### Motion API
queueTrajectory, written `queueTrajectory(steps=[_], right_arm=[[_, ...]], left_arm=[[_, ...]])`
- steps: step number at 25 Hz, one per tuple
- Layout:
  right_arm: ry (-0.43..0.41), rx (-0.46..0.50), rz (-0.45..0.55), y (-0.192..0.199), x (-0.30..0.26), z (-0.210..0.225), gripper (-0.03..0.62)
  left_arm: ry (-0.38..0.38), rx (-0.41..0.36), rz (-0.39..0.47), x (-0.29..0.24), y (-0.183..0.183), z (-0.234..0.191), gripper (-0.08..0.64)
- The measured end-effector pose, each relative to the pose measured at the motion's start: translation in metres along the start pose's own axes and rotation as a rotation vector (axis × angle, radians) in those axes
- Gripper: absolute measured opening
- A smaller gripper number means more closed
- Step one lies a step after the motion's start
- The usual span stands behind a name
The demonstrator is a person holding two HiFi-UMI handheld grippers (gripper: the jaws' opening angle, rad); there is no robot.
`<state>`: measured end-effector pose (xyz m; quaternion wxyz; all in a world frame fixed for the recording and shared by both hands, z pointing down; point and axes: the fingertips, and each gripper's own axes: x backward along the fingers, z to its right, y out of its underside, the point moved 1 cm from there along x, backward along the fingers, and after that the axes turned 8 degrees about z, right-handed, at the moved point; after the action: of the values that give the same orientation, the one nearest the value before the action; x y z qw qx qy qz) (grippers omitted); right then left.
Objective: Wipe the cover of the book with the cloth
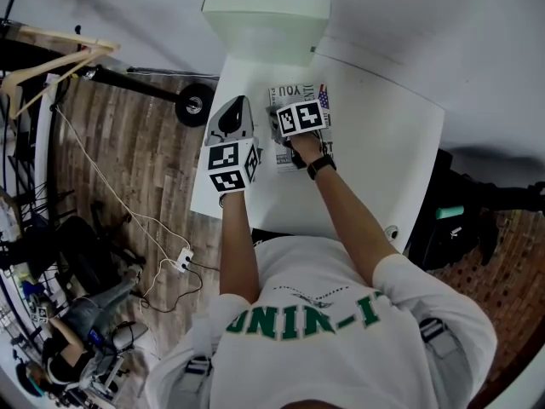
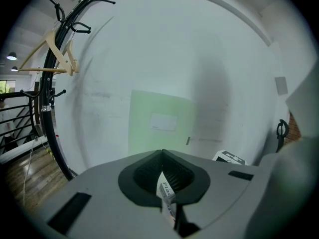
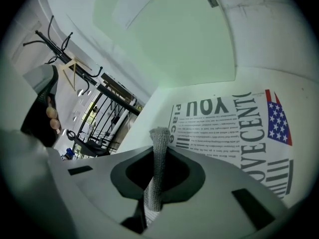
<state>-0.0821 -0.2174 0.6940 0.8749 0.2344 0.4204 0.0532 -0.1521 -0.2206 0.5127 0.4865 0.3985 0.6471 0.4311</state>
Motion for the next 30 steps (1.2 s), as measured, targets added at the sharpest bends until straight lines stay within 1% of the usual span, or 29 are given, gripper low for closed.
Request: queueTrajectory(steps=[2, 5, 10, 12, 15, 19, 21, 23, 27, 30], right_arm=[[0.011, -0.007, 0.007, -0.001, 0.006, 0.008, 0.034], [0.039, -0.041, 0.034, -0.002, 0.025, 0.033, 0.033], [0.15, -0.109, 0.098, -0.006, 0.075, 0.098, 0.032], [0.189, -0.137, 0.116, -0.007, 0.091, 0.117, 0.032], [0.204, -0.162, 0.119, -0.007, 0.098, 0.125, 0.033], [0.247, -0.15, 0.12, -0.007, 0.099, 0.125, 0.032], [0.221, -0.15, 0.114, -0.004, 0.093, 0.114, 0.033], [0.152, -0.138, 0.096, 0.001, 0.078, 0.086, 0.034], [0.013, -0.075, 0.036, 0.014, 0.035, 0.017, 0.034], [-0.015, -0.043, 0.0, 0.024, 0.012, -0.007, 0.034]], left_arm=[[0.001, 0.012, 0.004, 0.0, -0.001, -0.001, 0.012], [0.009, 0.023, 0.015, -0.001, -0.005, 0.002, 0.012], [0.033, 0.019, 0.015, -0.006, -0.004, 0.011, 0.012], [0.047, 0.016, 0.012, -0.008, -0.004, 0.016, 0.012], [0.059, 0.015, 0.013, -0.011, -0.004, 0.021, 0.012], [0.06, 0.014, 0.019, -0.01, -0.006, 0.024, 0.012], [0.053, 0.013, 0.024, -0.008, -0.008, 0.021, 0.012], [0.045, 0.014, 0.024, -0.006, -0.007, 0.018, 0.012], [0.03, 0.014, 0.023, -0.002, -0.007, 0.011, 0.012], [0.024, 0.008, 0.026, 0.0, -0.009, 0.009, 0.012]])
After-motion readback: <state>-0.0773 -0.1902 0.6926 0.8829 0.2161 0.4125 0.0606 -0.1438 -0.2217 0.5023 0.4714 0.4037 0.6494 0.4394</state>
